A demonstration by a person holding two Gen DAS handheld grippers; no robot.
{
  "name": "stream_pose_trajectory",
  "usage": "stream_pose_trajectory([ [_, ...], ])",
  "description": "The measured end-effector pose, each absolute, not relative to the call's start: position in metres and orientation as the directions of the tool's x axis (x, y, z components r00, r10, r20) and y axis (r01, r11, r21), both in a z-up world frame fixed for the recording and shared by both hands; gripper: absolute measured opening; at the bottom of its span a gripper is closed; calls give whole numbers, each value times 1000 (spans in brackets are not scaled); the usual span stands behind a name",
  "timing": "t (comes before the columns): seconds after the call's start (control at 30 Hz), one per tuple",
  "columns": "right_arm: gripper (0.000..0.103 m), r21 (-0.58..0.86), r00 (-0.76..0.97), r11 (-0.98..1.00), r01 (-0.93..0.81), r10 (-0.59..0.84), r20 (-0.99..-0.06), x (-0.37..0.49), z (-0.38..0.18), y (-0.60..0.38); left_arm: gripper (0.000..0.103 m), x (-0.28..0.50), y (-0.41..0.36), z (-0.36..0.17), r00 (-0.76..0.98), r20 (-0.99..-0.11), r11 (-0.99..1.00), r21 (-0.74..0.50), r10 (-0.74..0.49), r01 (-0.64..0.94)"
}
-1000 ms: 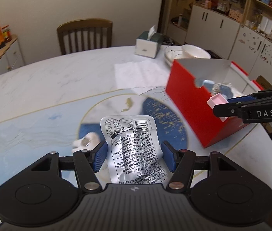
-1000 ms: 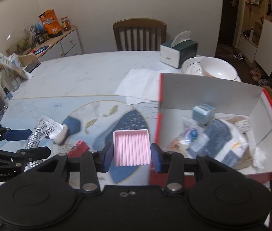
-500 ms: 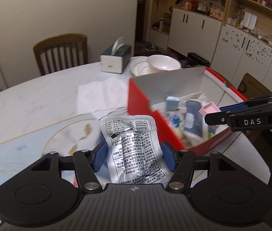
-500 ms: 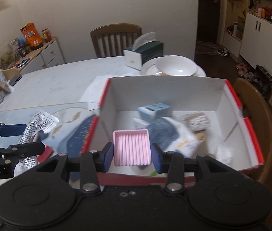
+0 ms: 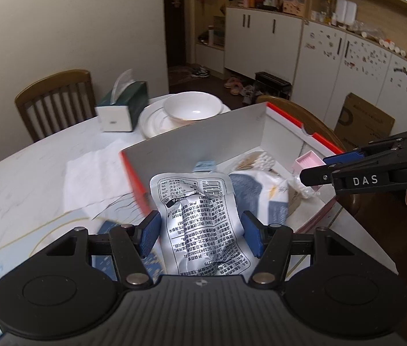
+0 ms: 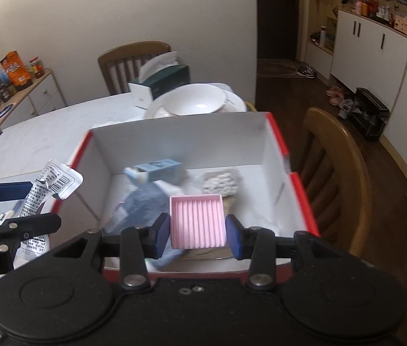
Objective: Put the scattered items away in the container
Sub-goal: 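Lower both items into the box and open both tools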
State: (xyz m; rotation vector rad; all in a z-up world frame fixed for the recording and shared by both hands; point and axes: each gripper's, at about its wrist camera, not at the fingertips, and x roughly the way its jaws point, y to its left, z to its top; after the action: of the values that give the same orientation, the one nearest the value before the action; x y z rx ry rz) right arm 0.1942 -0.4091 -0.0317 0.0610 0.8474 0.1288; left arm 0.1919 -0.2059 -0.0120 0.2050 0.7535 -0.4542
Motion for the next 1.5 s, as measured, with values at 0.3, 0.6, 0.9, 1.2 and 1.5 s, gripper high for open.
stream_pose_trajectory([
  [0.3, 41, 65, 632, 995, -81, 102, -768, 217, -49, -431, 60, 214, -256, -22, 637, -698, 849, 79, -327, 523],
  [0.6, 41, 47, 608, 991, -123, 113, -786, 229, -64, -430, 60, 230, -280, -37, 639, -702, 827, 129, -314, 547],
  [0.9, 40, 39, 575, 986, -160, 125, -809, 234, -79, -422, 60, 246, -291, -52, 622, -723, 812, 148, -301, 565],
  [1.2, 41, 40, 554, 983, -179, 134, -821, 235, -88, -420, 61, 259, -290, -65, 582, -757, 808, 126, -297, 575],
  [1.5, 44, 36, 546, 982, -188, 135, -827, 233, -90, -418, 63, 266, -287, -73, 550, -781, 794, 118, -297, 596],
])
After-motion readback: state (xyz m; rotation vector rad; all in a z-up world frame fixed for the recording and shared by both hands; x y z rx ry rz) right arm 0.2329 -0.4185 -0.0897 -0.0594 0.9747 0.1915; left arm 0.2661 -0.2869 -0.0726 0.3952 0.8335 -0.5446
